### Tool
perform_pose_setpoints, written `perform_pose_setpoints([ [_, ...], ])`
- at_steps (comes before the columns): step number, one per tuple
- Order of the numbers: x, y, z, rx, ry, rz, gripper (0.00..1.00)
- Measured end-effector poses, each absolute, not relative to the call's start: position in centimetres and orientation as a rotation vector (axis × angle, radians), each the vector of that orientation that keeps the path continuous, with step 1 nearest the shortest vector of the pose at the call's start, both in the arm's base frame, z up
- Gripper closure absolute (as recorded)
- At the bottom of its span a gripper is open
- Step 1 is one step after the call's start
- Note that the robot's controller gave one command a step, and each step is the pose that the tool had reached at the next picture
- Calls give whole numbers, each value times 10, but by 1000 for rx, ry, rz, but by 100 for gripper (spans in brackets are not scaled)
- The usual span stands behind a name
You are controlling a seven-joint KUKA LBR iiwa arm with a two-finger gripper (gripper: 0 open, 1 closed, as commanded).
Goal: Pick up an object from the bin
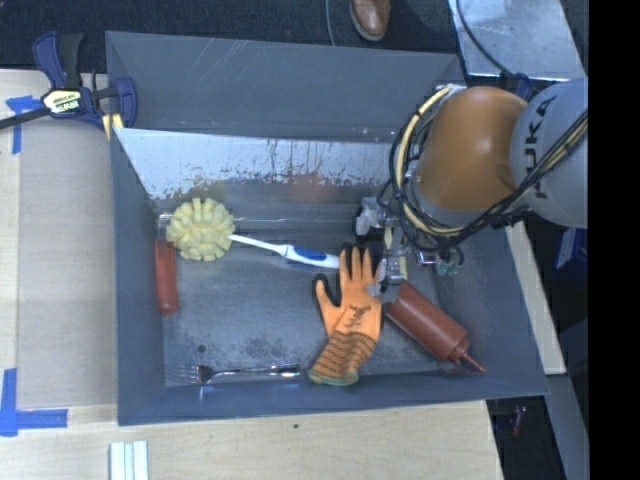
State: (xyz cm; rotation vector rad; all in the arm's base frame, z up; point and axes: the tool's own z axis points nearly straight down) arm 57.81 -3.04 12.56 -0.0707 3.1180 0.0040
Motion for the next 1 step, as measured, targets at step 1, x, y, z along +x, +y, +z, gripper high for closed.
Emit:
perform_pose_setpoints([
  [1, 572, -17, 99, 31, 3141, 3, 0],
])
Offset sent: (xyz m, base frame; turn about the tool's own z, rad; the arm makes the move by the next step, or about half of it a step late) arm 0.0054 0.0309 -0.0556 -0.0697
